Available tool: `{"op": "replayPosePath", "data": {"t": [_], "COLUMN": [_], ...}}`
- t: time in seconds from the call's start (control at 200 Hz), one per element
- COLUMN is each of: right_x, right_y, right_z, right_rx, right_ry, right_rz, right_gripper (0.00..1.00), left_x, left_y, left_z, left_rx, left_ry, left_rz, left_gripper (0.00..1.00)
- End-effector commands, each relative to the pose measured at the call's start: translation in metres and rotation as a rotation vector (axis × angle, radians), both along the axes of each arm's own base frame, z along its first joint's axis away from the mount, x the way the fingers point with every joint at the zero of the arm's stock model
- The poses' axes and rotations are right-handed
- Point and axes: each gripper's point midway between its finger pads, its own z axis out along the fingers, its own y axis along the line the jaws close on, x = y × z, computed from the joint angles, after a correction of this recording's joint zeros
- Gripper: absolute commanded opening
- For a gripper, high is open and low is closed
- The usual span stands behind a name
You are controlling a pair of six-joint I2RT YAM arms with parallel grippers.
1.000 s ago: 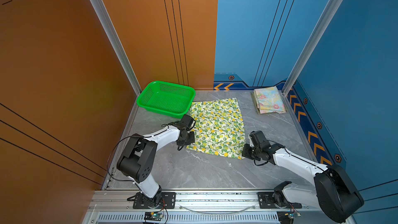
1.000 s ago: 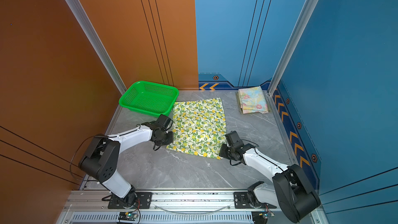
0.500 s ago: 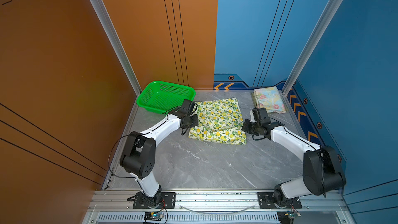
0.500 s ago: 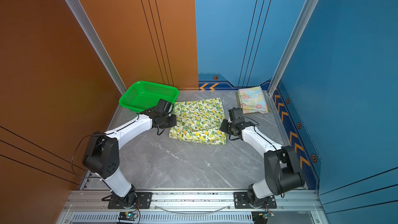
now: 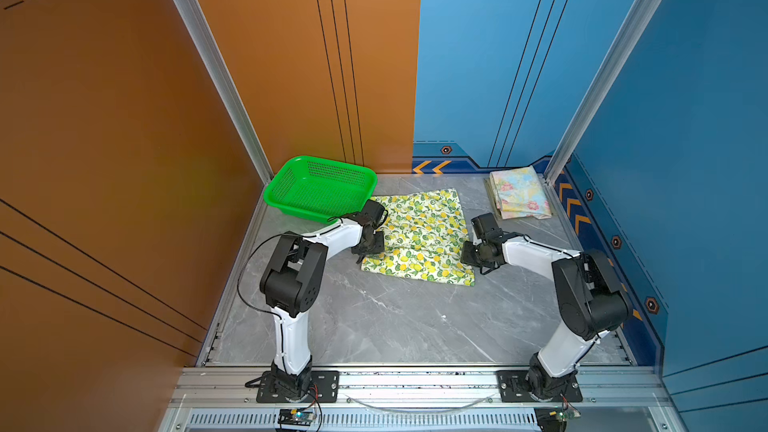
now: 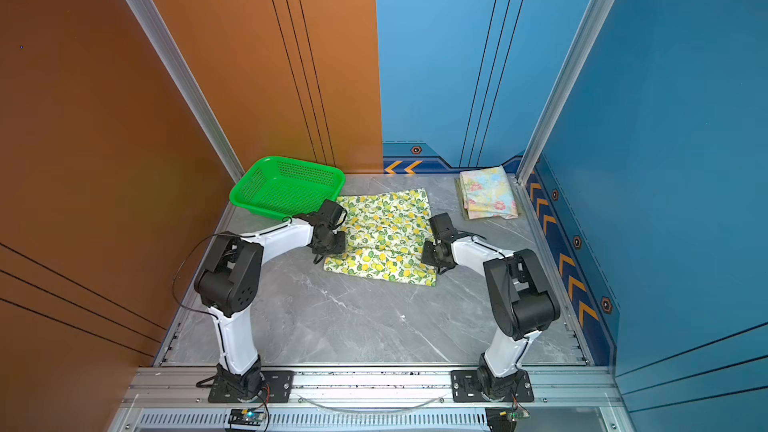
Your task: Fold and stack the skirts
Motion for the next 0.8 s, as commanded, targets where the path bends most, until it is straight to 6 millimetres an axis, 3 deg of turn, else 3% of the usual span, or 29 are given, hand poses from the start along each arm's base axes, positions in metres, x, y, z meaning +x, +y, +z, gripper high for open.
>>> {"op": "replayPosePath", "data": {"t": [0.0, 0.105, 0.325, 0.501, 0.691, 0.796], "right_x": [-0.006, -0.007, -0.009, -0.01, -0.011, -0.012], "right_y": [-0.013, -0.013, -0.009, -0.004, -0.002, -0.002], "right_z": [-0.001, -0.004, -0.007, -0.009, -0.009, -0.009], "right_rx": [-0.094, -0.106, -0.113, -0.112, -0.111, -0.108], "right_ry": [0.018, 0.029, 0.034, 0.034, 0.035, 0.037], "right_rz": [0.001, 0.003, 0.017, 0.029, 0.035, 0.039], "right_gripper": [0.0, 0.0, 0.0, 0.0, 0.0, 0.0], "left_x": [-0.008, -0.015, -0.04, -0.049, -0.046, -0.04], "left_y": [0.005, 0.007, 0.018, 0.021, 0.016, 0.012], "left_z": [0.019, 0.036, 0.049, 0.039, 0.027, 0.021], "left_rx": [0.022, 0.0, -0.086, -0.109, -0.151, -0.173], "left_ry": [-0.01, -0.029, -0.016, 0.015, 0.021, 0.016], "left_rz": [-0.002, 0.002, 0.072, 0.091, 0.092, 0.09], "left_gripper": [0.5, 0.63, 0.64, 0.64, 0.63, 0.57]}}
